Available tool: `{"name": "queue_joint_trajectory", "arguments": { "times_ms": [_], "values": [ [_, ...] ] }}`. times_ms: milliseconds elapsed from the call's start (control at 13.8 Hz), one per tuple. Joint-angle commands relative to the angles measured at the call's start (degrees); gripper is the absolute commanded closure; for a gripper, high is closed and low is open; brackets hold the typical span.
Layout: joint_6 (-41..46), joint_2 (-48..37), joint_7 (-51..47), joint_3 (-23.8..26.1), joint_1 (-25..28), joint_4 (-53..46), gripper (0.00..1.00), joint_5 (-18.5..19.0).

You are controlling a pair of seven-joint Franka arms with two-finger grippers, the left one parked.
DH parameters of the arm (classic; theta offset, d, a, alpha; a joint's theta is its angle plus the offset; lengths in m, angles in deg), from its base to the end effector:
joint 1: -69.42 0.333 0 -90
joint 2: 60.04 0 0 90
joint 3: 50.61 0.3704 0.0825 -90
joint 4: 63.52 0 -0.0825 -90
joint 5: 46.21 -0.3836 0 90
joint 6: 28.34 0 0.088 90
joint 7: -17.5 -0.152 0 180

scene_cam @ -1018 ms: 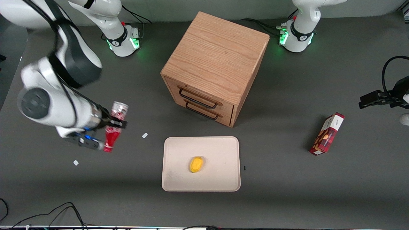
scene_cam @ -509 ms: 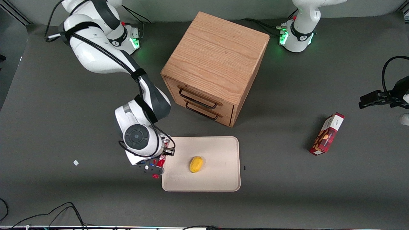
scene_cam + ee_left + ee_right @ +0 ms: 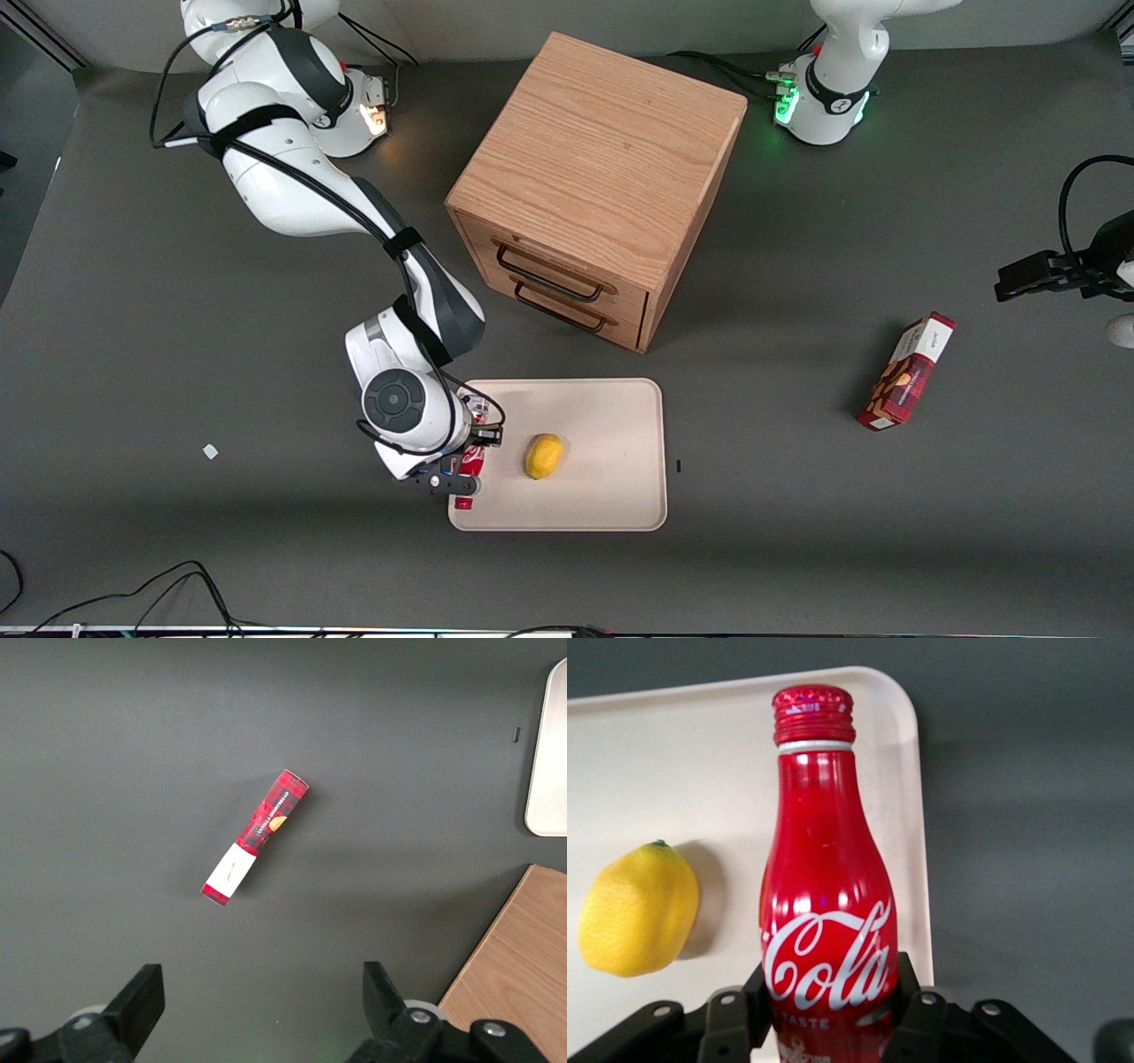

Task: Place coke bottle on tray
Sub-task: 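Carry the bottle over the tray beside the lemon and lower it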

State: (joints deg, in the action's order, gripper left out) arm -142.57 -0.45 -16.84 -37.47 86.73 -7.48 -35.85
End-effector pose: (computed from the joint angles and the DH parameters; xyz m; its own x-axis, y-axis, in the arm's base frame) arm 0.7551 0.3425 0.2135 0.9944 -0.1031 -0.0219 -0.1036 -0.9943 -0.0250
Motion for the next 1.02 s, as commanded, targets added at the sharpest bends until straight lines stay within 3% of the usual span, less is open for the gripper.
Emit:
{"name": "queue_joint_trajectory", "arguments": {
  "times_ms": [0,800,873,945],
  "values": [
    [-0.82,2.02,3.23,-0.22,0.08,-2.78,1.00,-1.74],
    [-4.42,4.13,4.55,-0.13,-0.79,-2.69,1.00,-3.41],
    [-5.38,4.22,3.85,-0.31,-0.62,-2.52,0.70,-3.41],
    [-6.18,4.31,3.59,-0.48,-0.36,-2.26,0.69,-3.32]
  ]
}}
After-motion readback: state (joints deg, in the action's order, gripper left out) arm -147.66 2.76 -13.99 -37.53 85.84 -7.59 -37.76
